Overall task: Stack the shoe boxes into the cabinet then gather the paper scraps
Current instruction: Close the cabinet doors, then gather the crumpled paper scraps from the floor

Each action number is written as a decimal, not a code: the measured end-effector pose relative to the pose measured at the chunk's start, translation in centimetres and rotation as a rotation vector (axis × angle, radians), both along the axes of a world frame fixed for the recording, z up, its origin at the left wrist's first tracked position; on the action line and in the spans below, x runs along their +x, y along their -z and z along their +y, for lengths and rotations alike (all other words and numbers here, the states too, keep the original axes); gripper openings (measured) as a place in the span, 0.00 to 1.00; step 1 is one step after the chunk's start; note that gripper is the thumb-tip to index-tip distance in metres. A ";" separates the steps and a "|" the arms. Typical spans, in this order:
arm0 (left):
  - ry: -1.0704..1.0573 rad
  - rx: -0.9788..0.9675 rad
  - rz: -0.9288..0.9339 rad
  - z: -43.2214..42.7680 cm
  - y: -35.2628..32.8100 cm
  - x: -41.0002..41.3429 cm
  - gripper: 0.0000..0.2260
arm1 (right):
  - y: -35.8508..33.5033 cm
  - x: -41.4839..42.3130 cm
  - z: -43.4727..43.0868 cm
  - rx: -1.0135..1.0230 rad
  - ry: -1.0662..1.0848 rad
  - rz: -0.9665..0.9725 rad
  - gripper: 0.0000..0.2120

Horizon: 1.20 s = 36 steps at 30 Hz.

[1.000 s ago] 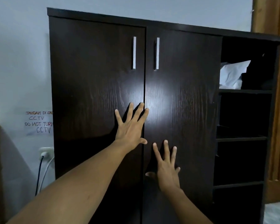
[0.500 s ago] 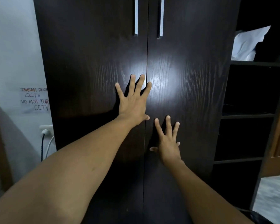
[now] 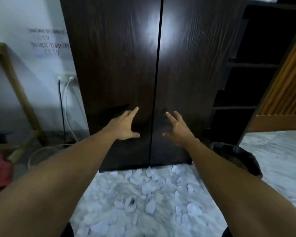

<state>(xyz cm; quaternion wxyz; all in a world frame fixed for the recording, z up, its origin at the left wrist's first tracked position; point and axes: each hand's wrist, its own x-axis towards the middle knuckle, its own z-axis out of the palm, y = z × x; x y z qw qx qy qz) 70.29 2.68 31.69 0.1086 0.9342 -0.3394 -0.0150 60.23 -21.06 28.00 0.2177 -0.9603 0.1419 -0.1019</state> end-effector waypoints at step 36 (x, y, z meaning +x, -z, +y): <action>-0.155 -0.072 0.262 16.0 44.4 -10.8 0.28 | 41.9 -8.2 16.5 -0.032 0.063 0.437 0.31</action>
